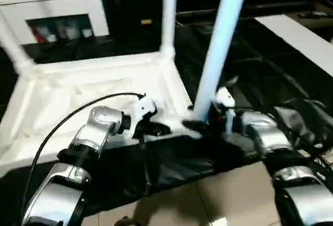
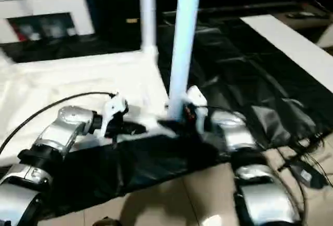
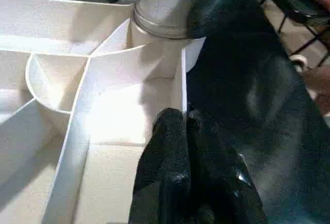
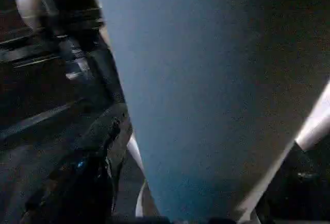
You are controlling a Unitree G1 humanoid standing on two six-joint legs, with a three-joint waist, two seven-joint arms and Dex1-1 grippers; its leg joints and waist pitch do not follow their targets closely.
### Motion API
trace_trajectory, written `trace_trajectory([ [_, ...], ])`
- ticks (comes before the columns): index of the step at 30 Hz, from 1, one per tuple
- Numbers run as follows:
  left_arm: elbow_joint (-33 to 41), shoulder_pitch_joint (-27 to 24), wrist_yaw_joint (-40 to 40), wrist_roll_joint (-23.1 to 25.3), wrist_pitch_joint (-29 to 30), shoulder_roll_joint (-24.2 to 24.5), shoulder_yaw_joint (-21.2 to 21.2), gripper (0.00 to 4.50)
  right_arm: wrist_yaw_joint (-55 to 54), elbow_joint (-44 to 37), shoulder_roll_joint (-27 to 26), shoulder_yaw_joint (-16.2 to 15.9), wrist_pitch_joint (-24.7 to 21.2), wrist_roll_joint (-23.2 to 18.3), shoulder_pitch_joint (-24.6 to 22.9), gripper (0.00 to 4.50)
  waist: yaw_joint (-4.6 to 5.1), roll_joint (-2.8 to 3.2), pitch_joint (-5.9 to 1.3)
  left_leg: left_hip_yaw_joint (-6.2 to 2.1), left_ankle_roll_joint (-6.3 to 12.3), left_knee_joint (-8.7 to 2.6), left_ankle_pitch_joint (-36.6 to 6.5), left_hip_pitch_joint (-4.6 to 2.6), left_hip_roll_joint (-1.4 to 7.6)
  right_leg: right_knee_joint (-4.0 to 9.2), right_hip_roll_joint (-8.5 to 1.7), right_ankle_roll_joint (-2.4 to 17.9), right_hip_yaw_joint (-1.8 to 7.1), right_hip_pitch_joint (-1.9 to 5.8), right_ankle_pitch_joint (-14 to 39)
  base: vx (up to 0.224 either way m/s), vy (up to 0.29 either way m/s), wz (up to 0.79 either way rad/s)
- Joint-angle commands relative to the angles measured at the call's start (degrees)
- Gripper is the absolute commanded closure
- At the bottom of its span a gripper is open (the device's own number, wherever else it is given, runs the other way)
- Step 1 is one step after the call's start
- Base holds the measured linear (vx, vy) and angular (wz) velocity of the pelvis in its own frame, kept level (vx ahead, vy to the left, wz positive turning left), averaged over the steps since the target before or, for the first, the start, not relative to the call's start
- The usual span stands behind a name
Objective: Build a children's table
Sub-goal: Rotate leg to tighten
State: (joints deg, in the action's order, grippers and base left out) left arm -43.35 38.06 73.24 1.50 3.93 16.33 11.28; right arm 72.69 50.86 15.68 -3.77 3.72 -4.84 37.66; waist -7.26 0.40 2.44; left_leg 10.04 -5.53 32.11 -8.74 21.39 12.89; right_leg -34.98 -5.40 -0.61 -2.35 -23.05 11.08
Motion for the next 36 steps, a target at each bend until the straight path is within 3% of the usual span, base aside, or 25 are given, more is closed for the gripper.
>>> trace_trajectory([
  [1, 0.2, 3.3, -0.4, -1.2, -1.8, -1.9, 1.0, 4.50, 8.9, -1.3, -2.5, -7.9, -2.7, 1.6, -2.2, 1.24, -0.01, -0.31, -3.27, 0.84, 3.51, -3.33, -16.7, -1.09, 0.16, 4.10, -1.68, 15.0, 1.18, 2.50, 8.6, 0.000, 0.000, 0.00],
  [3, -0.7, 3.8, 0.8, -0.8, -2.4, -1.2, 1.3, 4.50, 11.4, -2.9, -1.8, -8.7, -4.4, 1.6, -2.8, 1.24, -0.16, -0.13, -3.21, 0.77, 3.11, -3.43, -17.0, -1.06, 0.24, 4.13, -1.88, 14.7, 1.28, 2.42, 9.7, 0.000, 0.000, 0.00],
  [5, -1.4, 4.1, 1.4, -0.4, -3.0, -0.7, 1.4, 4.50, 12.6, -3.9, -1.4, -9.1, -5.3, 1.6, -3.2, 1.49, -0.43, -0.35, -3.19, 0.70, 2.89, -3.52, -17.0, -0.93, 0.23, 4.23, -1.94, 14.1, 1.30, 2.50, 10.8, 0.000, 0.000, 0.00],
  [6, -1.9, 4.3, 1.8, -0.3, -3.4, -0.5, 1.2, 4.50, 12.8, -4.5, -1.4, -9.2, -5.9, 1.5, -3.5, 1.58, -0.55, -0.08, -3.20, 0.69, 2.50, -3.60, -17.3, -1.03, 0.28, 4.34, -1.98, 13.9, 1.33, 2.37, 11.5, 0.000, 0.000, 0.00],
  [9, -2.7, 4.7, 2.3, -0.2, -3.9, -0.2, 1.0, 4.50, 13.3, -5.6, -1.3, -9.4, -7.0, 1.2, -3.9, 1.73, -0.74, -0.08, -3.34, 0.63, 1.88, -3.61, -16.5, -1.03, 0.26, 4.13, -1.92, 14.1, 1.30, 2.45, 10.1, 0.000, 0.000, 0.00],
  [14, -3.9, 4.9, 3.2, -0.4, -4.6, 0.3, 1.3, 4.50, 14.4, -8.0, -1.1, -10.1, -9.0, 0.9, -5.2, 2.11, -0.88, -0.25, -3.51, 0.66, 2.44, -3.37, -14.4, -0.89, 0.15, 3.78, -1.88, 14.6, 1.21, 2.62, 6.7, 0.000, 0.000, 0.00],
  [19, -4.3, 4.8, 3.4, -0.4, -4.9, 0.2, 1.4, 4.50, 13.8, -8.8, -1.5, -9.5, -10.1, 0.6, -5.6, 2.32, -0.96, -0.19, -3.39, 0.65, 2.28, -3.50, -15.4, -0.96, 0.22, 3.96, -1.93, 14.4, 1.21, 2.52, 8.4, 0.000, 0.000, 0.00],
  [21, -4.5, 4.9, 2.3, -0.3, -4.3, -0.2, 1.0, 4.50, 10.2, -8.3, -2.4, -8.0, -11.2, 0.3, -5.4, 2.34, -0.96, -0.20, -3.34, 0.62, 1.88, -3.62, -16.2, -1.00, 0.24, 4.09, -2.02, 14.0, 1.23, 2.48, 10.2, 0.000, 0.000, 0.00],
  [25, -5.0, 5.7, -5.0, 0.2, -1.8, -2.6, -0.4, 4.50, -8.4, -3.2, -6.6, -2.4, -8.1, 1.4, -3.8, 2.36, -0.62, -0.20, -3.06, 0.51, 0.24, -3.96, -17.7, -1.01, 0.24, 4.44, -2.37, 12.6, 1.39, 2.19, 14.9, 0.000, 0.000, 0.00],
  [26, -5.1, 5.9, -6.7, 0.3, -1.3, -3.3, -0.6, 4.50, -12.5, -2.0, -7.6, -1.2, -8.6, 1.3, -3.2, 2.36, -0.33, -0.56, -2.88, 0.35, -0.66, -4.13, -19.4, -1.19, 0.05, 4.88, -2.41, 11.5, 1.30, 2.11, 19.0, 0.000, 0.000, 0.00],
  [28, -5.1, 6.0, -8.0, 0.4, -0.9, -3.9, -0.7, 4.50, -15.6, -1.1, -8.3, -0.2, -9.0, 1.3, -2.8, 2.43, 0.11, -0.34, -2.82, 0.09, -1.22, -4.38, -20.3, -1.19, 0.03, 5.35, -2.48, 9.6, 1.26, 2.06, 23.0, 0.000, 0.000, 0.00],
  [29, -5.0, 6.1, -9.0, 0.5, -0.5, -4.5, -0.8, 4.50, -18.9, -0.2, -9.1, 0.7, -9.2, 1.2, -2.4, 2.44, 0.25, -0.43, -2.87, 0.15, -1.18, -4.34, -20.4, -1.20, 0.05, 5.36, -2.43, 9.6, 1.32, 1.96, 22.6, 0.000, 0.000, 0.00],
  [30, -5.1, 6.4, -13.3, 0.6, 1.0, -7.2, -1.2, 4.50, -28.3, 2.9, -11.7, 3.2, -8.2, 0.9, -0.9, 2.45, 0.58, -0.09, -2.90, 0.05, -1.42, -4.42, -20.2, -1.13, 0.05, 5.19, -2.37, 10.0, 1.36, 1.92, 21.2, 0.000, 0.000, 0.00],
  [34, -5.5, 6.9, -18.6, 0.8, 2.2, -10.8, -1.5, 4.50, -40.0, 6.7, -15.1, 5.7, -7.0, 0.6, 1.2, 2.46, 1.56, -0.28, -2.87, 0.08, -1.74, -4.36, -21.7, -1.24, -0.18, 5.45, -2.17, 10.1, 1.32, 1.68, 20.8, 0.000, 0.000, 0.00],
  [35, -5.9, 7.3, -20.4, 1.1, 2.4, -11.9, -1.5, 4.50, -43.8, 8.2, -16.4, 6.6, -6.2, 0.6, 2.3, 2.46, 1.59, 0.37, -2.91, 0.03, -1.90, -4.33, -21.6, -1.21, -0.23, 5.33, -2.18, 10.3, 1.36, 1.68, 20.2, 0.000, 0.000, 0.00],
  [36, -6.1, 7.5, -21.8, 1.2, 2.6, -12.7, -1.6, 4.50, -46.6, 9.4, -17.5, 7.3, -5.5, 0.5, 3.2, 2.46, 1.90, 0.10, -2.99, 0.11, -1.95, -4.32, -21.6, -1.14, -0.27, 5.44, -2.07, 10.2, 1.35, 1.72, 19.3, 0.000, 0.000, 0.00],
])
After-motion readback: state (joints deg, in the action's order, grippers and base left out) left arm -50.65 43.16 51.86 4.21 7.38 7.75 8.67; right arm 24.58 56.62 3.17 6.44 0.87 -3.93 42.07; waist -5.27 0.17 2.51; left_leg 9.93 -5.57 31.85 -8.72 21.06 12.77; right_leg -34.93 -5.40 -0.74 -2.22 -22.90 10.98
